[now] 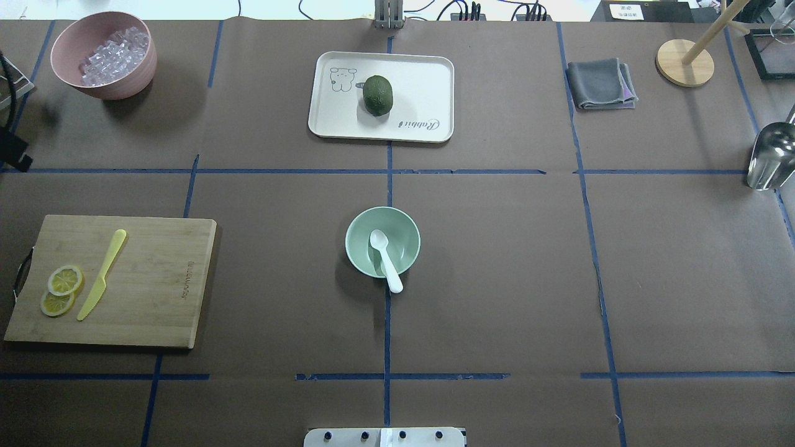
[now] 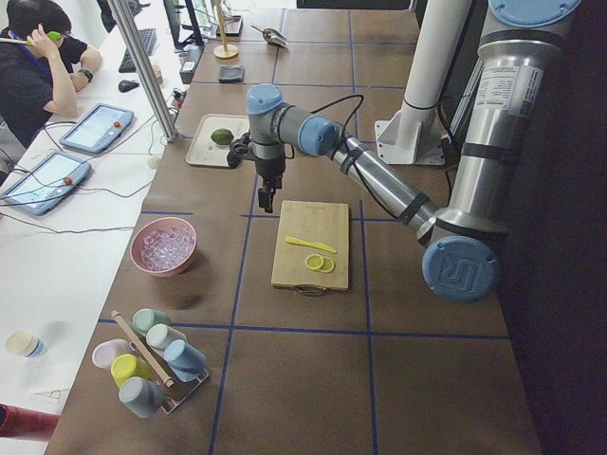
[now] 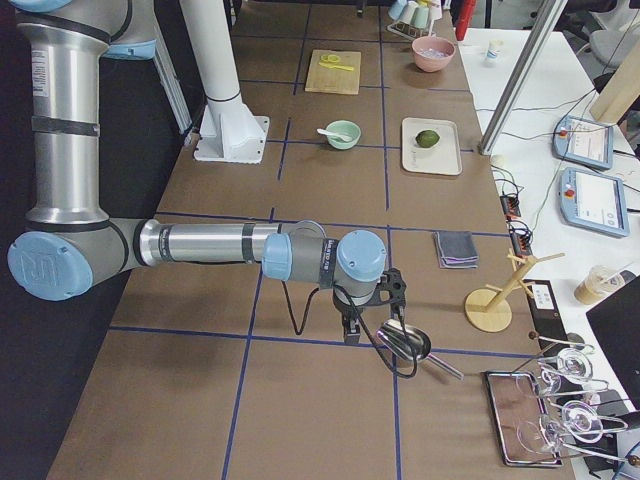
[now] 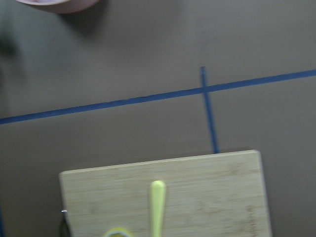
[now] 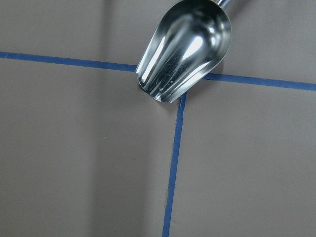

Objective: Place spoon in bowl

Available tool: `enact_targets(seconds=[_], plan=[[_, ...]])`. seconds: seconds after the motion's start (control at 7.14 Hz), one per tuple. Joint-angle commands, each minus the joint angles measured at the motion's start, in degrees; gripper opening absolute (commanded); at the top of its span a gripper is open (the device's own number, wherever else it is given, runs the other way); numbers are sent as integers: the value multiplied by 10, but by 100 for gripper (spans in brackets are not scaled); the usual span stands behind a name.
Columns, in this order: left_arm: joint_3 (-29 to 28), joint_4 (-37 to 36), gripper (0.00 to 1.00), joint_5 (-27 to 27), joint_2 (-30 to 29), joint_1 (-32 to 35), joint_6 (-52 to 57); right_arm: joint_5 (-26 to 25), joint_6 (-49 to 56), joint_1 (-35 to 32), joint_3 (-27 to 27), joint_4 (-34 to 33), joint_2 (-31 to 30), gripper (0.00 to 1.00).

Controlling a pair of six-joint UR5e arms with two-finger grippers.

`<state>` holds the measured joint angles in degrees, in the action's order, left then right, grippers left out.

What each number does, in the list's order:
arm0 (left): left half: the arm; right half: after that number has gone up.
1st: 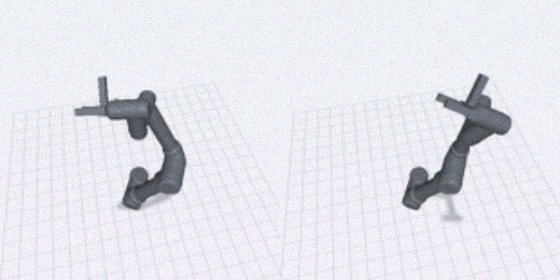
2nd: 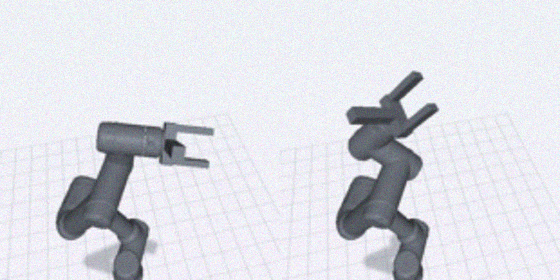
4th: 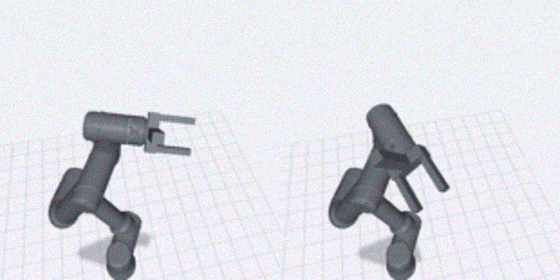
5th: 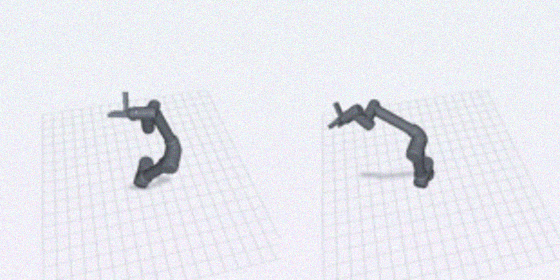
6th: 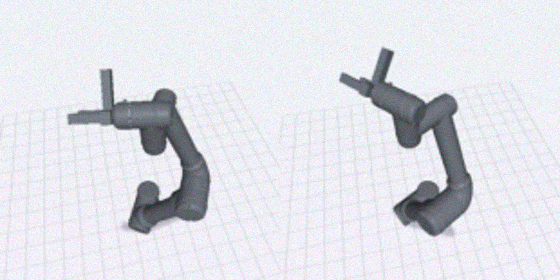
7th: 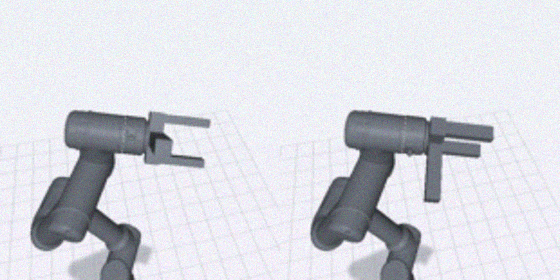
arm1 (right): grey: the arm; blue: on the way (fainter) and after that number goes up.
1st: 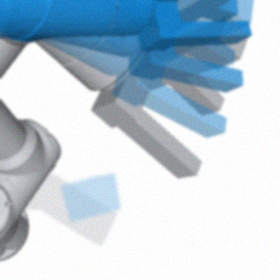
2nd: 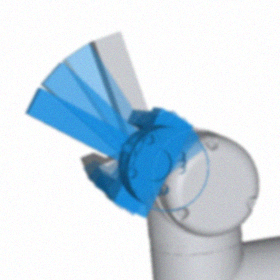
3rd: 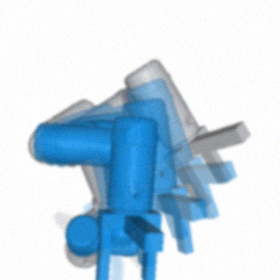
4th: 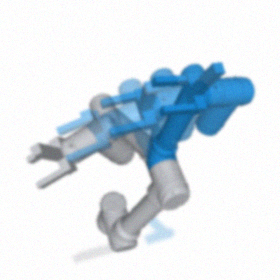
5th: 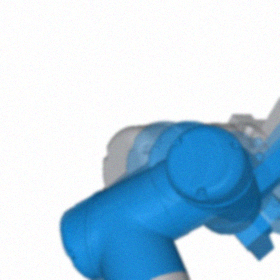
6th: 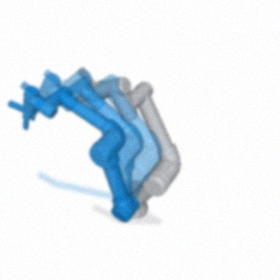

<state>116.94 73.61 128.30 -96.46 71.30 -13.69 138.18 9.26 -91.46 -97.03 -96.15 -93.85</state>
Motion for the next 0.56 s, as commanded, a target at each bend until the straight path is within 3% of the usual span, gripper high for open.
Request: enact_targets(seconds=[0.0,0.42], plan=[[-76,7,100,21,30,89,146,1,-4,0,-1,0,8,100],[-192,28,100,41,33,162,261,0,-5,1,-6,1,26,100]])
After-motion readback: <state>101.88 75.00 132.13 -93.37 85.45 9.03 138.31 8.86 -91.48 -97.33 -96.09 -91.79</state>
